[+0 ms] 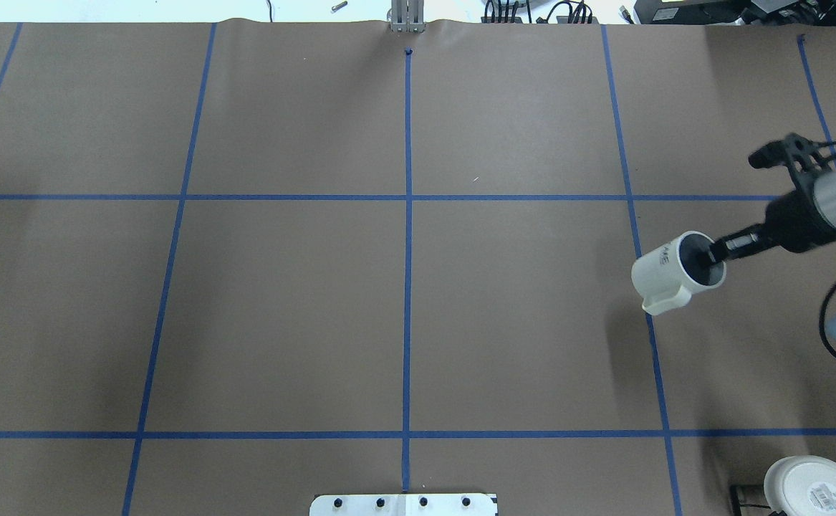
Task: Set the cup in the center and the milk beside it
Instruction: 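Carry the white mug with the right gripper to the table center and set it down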
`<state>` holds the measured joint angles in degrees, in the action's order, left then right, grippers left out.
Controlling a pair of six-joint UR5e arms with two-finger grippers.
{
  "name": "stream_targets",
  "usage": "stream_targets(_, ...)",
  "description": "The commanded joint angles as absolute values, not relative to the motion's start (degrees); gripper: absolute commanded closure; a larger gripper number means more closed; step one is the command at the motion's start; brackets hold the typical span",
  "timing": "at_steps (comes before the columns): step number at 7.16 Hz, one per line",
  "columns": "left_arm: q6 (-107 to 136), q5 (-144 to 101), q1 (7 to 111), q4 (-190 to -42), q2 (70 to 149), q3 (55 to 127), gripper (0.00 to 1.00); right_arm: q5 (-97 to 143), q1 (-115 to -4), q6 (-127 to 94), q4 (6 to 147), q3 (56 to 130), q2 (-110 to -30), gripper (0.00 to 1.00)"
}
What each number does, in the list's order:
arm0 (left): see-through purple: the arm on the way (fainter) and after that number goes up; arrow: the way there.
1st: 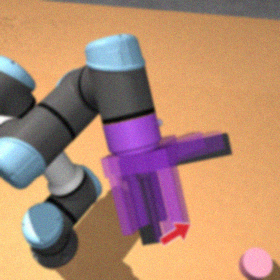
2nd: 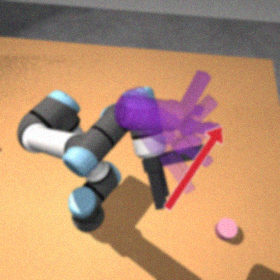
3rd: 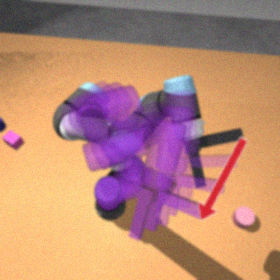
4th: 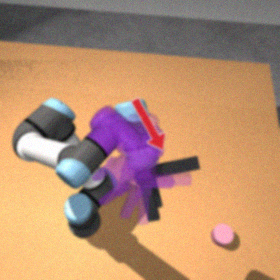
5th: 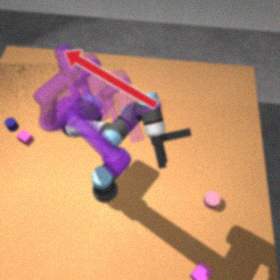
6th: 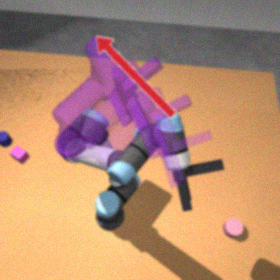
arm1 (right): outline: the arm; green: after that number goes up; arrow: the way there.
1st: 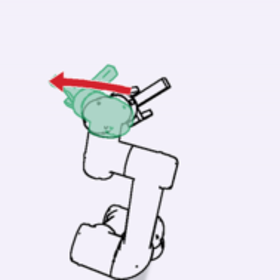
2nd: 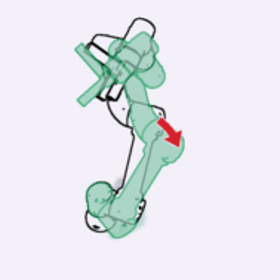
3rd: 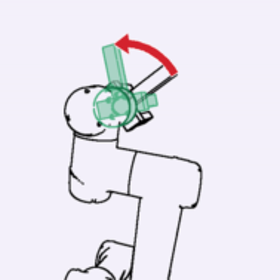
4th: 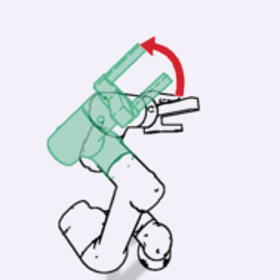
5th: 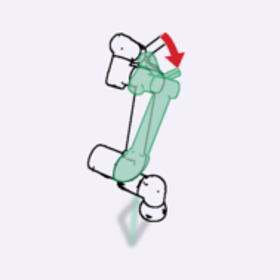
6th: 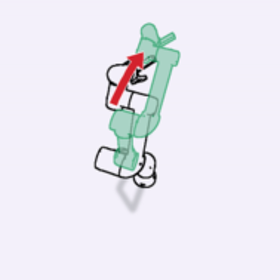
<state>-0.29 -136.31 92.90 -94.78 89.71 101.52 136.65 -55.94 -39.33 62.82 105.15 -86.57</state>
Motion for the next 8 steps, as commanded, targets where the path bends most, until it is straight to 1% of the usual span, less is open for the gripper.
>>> stream_targets(1, -0.3, -136.3, 92.9, -94.7, 90.6, 101.1, 0.02, 128.8, -54.1, -39.5, 94.7, 100.6, -59.1, 1.0)
stream_targets(3, -0.2, -136.3, 92.9, -94.6, 90.8, 101.1, 0.02, 122.6, -49.0, -40.9, 96.1, 83.9, -44.1, 1.0)
stream_targets(4, -0.2, -136.3, 92.9, -94.6, 91.0, 101.0, 0.02, 121.1, -46.7, -42.3, 94.0, 77.1, -38.9, 1.0)
stream_targets(5, -0.2, -136.3, 92.7, -94.5, 91.1, 100.8, 0.02, 121.1, -45.7, -43.8, 89.9, 75.6, -38.6, 1.0)
stream_targets(8, -0.4, -136.4, 92.6, -94.6, 91.1, 99.6, 0.02, 120.9, -43.1, -44.7, 87.0, 75.4, -38.6, 1.0)
